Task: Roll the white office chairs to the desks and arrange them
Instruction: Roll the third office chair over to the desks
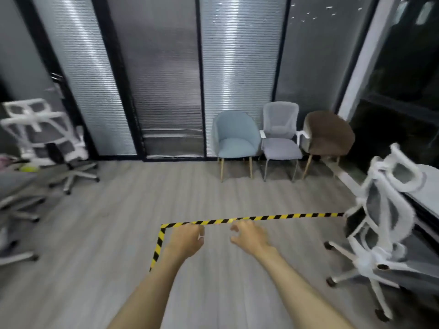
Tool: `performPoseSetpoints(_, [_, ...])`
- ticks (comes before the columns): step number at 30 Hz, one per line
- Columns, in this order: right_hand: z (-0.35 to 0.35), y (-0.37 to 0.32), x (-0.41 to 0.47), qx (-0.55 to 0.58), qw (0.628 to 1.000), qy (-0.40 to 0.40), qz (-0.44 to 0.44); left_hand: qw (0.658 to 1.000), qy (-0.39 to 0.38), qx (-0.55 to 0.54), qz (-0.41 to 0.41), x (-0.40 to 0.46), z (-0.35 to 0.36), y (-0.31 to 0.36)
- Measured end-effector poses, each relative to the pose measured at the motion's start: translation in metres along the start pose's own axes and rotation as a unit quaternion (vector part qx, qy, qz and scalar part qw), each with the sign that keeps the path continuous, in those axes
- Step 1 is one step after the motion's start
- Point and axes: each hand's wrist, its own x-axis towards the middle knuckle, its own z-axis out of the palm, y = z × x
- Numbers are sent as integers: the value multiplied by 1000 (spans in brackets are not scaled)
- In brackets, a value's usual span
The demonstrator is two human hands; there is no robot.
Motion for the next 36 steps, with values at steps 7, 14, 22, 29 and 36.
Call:
performPoseSetpoints(7, [56,-230,91,-45,984,-32,-168,987,9,-29,-160,-69,-12,-234])
performPoseSetpoints(14, [119,-408,160,-47,958,-84,-271,959,50,-28,-276,-130,-19,-403])
performPoseSetpoints(22, [176,-585,258,-32,927,-121,-354,919,54,-39,-389,-151,-27,-581])
performPoseSetpoints(29, [216,-723,346,-5,912,-141,-386,871,96,-51,-479,-149,-64,-728])
performPoseSetpoints(36, [259,-870,395,2,870,-167,-464,822,159,-54,-544,-165,-80,-857])
